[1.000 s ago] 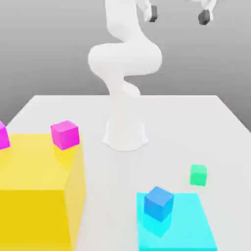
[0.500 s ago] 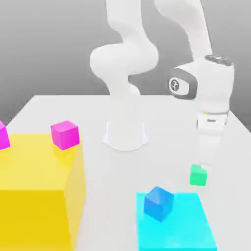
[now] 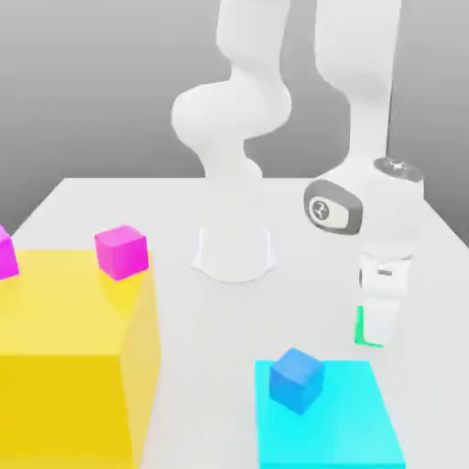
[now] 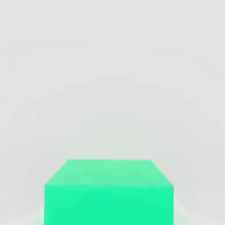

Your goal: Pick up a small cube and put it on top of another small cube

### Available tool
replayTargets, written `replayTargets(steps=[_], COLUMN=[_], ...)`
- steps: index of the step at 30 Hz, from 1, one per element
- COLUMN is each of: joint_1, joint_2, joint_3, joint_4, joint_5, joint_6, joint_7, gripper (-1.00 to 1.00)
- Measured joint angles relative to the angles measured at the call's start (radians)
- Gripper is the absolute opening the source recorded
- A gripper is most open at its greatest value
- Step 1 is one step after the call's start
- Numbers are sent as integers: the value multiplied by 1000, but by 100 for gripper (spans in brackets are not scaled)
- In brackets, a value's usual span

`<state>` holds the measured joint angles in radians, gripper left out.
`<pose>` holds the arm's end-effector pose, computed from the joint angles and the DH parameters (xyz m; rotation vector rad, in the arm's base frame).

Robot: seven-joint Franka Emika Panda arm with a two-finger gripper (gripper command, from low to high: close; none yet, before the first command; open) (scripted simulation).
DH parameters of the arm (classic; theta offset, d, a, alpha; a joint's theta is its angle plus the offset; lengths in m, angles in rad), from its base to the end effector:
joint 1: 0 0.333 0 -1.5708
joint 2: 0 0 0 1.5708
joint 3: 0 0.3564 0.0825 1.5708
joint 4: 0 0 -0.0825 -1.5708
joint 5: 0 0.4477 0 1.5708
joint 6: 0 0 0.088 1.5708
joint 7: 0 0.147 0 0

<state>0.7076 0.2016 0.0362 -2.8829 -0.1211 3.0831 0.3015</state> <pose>0.2481 0.2434 0.0764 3.0180 0.8719 -0.0013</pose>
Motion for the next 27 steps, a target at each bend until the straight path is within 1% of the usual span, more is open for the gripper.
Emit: replayTargets(steps=[4,6,7,15,25,27], joint_1=[-26,-8,-31,-264,-605,-669], joint_2=[-140,-211,-242,-462,-732,-776], joint_3=[49,41,22,-157,-361,-397], joint_4=[-27,-37,-28,102,277,303], joint_5=[84,116,117,41,-72,-93], joint_6=[-113,-174,-212,-554,-988,-1056], joint_7=[-62,-85,-92,-106,-115,-118], gripper=[-100,-100,-100,-100,-100,-100])
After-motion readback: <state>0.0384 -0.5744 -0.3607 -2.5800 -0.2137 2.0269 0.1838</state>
